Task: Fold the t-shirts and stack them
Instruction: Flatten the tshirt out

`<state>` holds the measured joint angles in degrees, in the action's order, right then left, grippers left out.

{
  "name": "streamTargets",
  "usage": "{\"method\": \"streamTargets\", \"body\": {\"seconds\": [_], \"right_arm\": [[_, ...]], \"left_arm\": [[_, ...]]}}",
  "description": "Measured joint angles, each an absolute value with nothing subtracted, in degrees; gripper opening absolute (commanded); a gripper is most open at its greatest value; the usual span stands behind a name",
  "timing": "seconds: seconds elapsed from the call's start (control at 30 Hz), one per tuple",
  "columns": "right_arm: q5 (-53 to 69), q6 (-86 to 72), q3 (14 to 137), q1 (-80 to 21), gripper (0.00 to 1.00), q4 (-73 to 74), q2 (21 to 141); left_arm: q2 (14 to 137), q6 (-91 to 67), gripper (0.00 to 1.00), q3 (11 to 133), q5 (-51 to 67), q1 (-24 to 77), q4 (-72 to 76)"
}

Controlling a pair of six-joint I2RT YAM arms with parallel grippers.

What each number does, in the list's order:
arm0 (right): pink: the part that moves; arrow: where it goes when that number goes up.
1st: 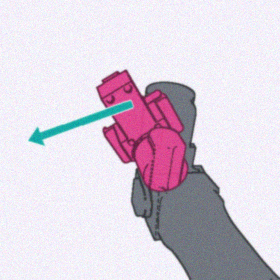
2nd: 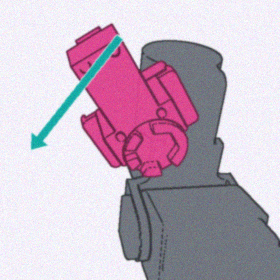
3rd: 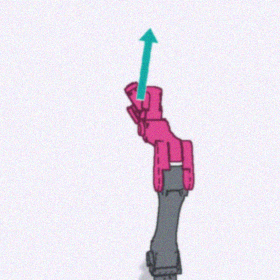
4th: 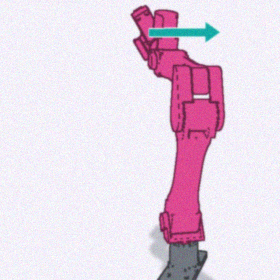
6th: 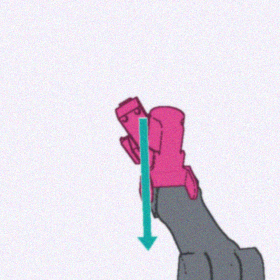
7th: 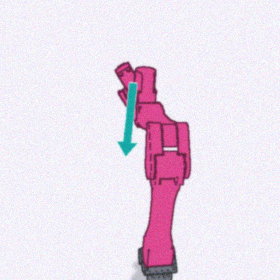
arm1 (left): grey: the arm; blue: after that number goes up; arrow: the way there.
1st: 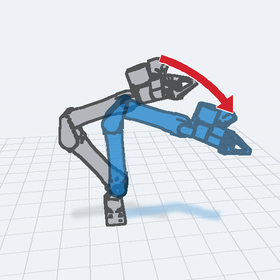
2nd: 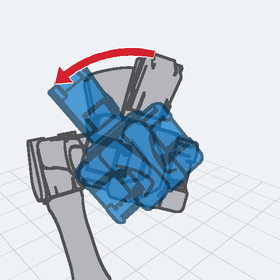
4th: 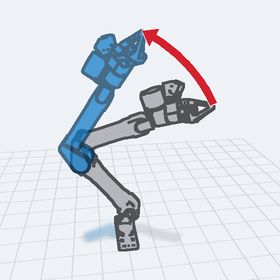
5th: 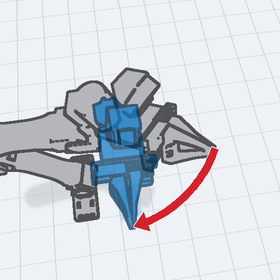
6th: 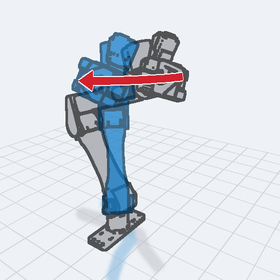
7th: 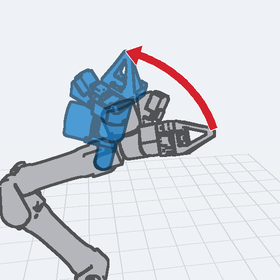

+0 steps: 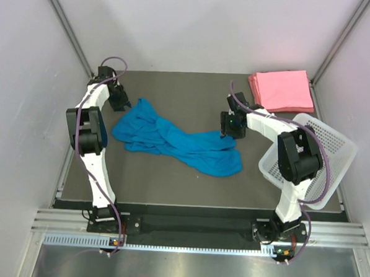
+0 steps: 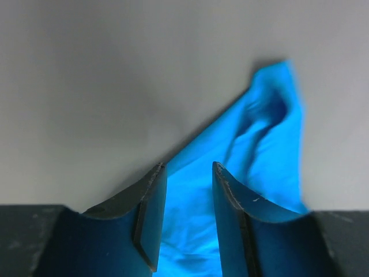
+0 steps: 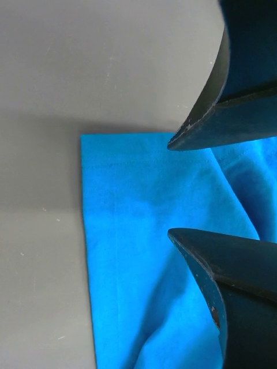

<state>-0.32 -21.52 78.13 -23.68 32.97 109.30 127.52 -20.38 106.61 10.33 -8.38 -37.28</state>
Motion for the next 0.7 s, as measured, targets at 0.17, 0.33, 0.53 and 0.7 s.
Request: {"method": "streamTargets", "body": {"seconds": [0.17,0.33,0.53,0.7], "right_arm": [[0.2,-21.6,78.1,-22.9,0.57,32.2,110.3],[0.2,-21.7,78.9,-22.5,0.55,32.1,112.2],[-1.1,-22.4,79.1,-22.5,0.54,32.6,112.2],[-2.8,-23.7,77.5,-22.5,0.55,32.8,111.2]], "left_arm": [[128.3,-19.5,0.43,103.6,9.8,-8.1,-39.9],[127.1,-19.1,0.41,100.9,9.1,-7.4,-38.8],[125.4,-18.4,0.36,98.1,9.1,-6.4,-38.1],[124.8,-18.0,0.13,96.9,8.8,-6.4,-38.0]]}}
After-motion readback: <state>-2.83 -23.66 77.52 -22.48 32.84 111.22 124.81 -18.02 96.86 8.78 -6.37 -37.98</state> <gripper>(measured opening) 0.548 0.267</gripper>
